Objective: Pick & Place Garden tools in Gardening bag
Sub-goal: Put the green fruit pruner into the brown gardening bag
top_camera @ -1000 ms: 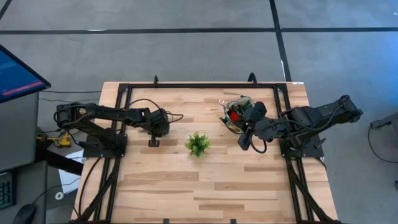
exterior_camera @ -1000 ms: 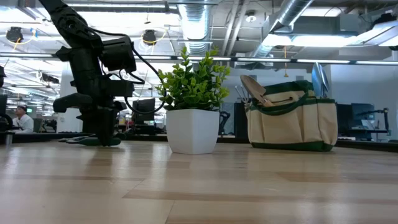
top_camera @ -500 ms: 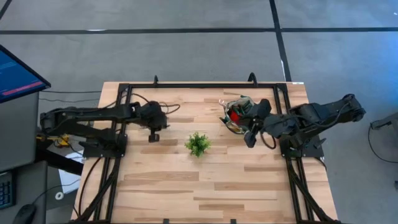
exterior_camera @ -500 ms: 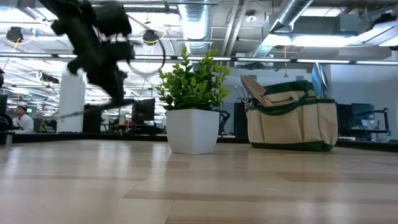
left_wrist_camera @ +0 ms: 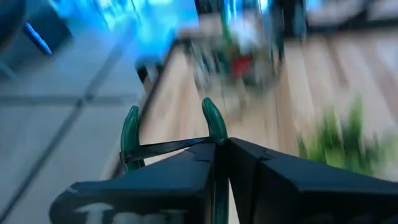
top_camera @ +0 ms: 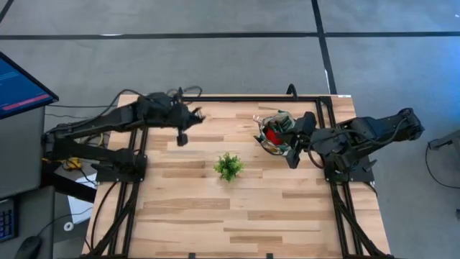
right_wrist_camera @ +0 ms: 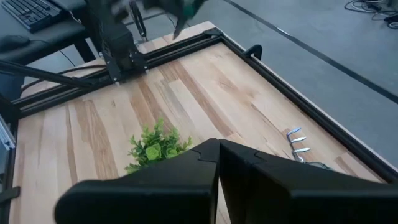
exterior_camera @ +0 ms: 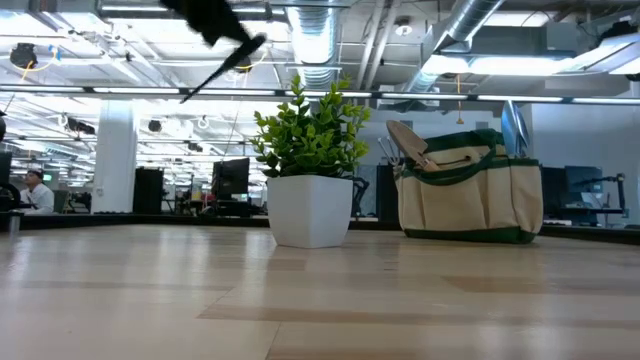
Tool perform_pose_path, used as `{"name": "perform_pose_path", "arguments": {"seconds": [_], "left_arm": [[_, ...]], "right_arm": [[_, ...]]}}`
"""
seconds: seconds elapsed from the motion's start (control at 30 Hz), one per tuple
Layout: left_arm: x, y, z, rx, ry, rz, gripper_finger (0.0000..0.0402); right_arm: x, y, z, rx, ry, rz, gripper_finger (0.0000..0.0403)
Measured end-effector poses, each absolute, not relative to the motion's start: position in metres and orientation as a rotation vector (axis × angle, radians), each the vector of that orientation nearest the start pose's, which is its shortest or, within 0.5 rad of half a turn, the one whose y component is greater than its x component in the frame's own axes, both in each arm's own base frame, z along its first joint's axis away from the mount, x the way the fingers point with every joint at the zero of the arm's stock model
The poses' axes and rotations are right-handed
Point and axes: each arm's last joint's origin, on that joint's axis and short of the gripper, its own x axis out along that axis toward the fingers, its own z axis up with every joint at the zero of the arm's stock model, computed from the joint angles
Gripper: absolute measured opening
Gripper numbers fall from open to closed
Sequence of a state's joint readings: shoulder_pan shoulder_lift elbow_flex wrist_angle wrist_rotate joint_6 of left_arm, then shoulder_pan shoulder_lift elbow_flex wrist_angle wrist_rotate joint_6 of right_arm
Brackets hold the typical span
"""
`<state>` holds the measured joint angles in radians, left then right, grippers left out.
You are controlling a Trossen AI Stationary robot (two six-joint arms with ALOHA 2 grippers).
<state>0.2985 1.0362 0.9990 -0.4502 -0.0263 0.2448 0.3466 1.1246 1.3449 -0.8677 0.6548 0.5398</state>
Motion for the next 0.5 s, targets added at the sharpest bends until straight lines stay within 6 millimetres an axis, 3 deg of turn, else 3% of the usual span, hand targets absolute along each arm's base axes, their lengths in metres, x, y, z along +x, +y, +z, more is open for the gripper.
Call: {"name": "perform_pose_path", "arguments": {"seconds": [0.17, 0.27, 0.5], "left_arm": [[0.22, 0.068, 0.372, 0.185, 0.257, 0.281, 0.0007], [0.225, 0.069, 0.383, 0.182, 0.12, 0.268, 0.0007], [0.245, 0.073, 0.385, 0.056, -0.02, 0.154, 0.0007]], "right_arm": [[0.198, 0.053, 0.399, 0.205, 0.472, -0.438, 0.0], [0.198, 0.053, 0.399, 0.191, 0.477, -0.436, 0.0], [0.198, 0.051, 0.398, 0.179, 0.479, -0.448, 0.0]]}}
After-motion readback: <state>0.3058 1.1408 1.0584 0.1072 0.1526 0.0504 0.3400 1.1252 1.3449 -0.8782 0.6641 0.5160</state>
